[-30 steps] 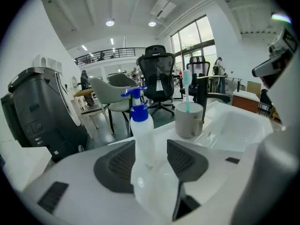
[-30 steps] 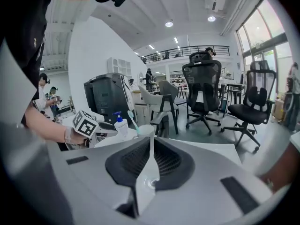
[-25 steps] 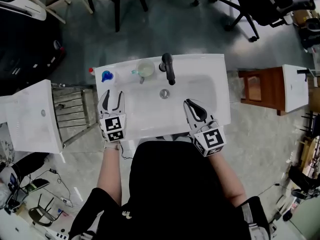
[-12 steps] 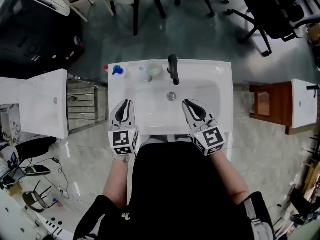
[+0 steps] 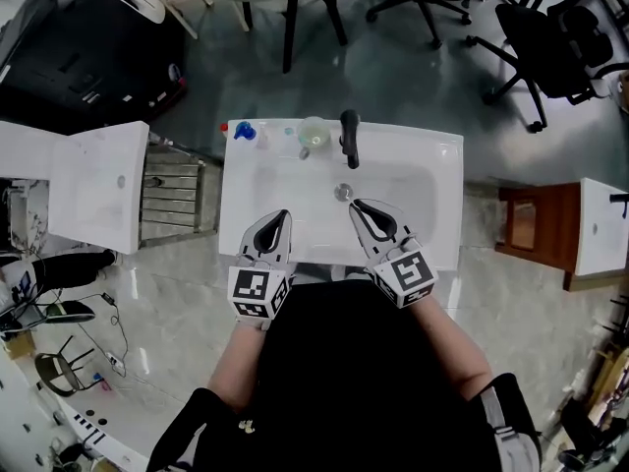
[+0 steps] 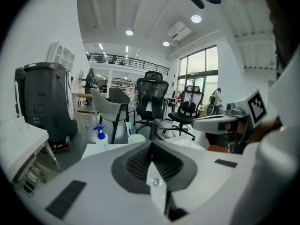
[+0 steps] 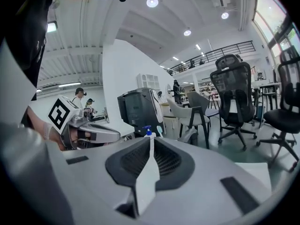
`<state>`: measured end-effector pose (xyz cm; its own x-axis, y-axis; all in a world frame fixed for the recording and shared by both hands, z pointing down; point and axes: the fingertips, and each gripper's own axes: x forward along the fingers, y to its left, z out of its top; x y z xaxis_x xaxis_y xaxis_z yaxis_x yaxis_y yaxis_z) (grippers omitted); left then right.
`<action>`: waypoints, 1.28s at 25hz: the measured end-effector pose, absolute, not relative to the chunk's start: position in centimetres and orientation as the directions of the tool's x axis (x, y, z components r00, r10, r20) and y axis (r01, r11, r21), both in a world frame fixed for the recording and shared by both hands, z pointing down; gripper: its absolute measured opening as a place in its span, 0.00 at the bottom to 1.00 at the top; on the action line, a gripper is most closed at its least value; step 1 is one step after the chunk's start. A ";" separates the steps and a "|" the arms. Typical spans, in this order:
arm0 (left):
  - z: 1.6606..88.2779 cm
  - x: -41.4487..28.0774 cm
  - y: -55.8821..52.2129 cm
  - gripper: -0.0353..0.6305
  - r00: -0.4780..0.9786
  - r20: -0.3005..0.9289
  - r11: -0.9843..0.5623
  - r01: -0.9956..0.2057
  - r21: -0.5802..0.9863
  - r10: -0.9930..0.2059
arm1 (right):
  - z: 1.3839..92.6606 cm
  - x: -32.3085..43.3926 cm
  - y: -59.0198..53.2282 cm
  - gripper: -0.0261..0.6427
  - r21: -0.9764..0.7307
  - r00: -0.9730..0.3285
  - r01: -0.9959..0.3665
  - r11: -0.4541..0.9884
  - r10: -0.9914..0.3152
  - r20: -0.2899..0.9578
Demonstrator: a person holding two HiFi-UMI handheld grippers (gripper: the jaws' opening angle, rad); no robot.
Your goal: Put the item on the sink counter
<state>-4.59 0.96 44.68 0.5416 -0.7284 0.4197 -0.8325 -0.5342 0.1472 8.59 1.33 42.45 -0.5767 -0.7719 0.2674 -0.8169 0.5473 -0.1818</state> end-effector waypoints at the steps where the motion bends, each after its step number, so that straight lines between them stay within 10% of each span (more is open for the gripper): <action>1: 44.6 -4.3 1.2 0.09 0.544 0.419 -0.535 -0.831 0.152 -0.727 | 42.4 8.5 1.3 0.10 -0.183 -0.582 -0.813 0.553 -0.768 0.266; 32: 44.1 -0.9 1.0 0.09 0.584 0.381 -0.569 -0.805 0.165 -0.717 | 43.0 10.5 0.7 0.10 -0.227 -0.599 -0.800 0.556 -0.758 0.258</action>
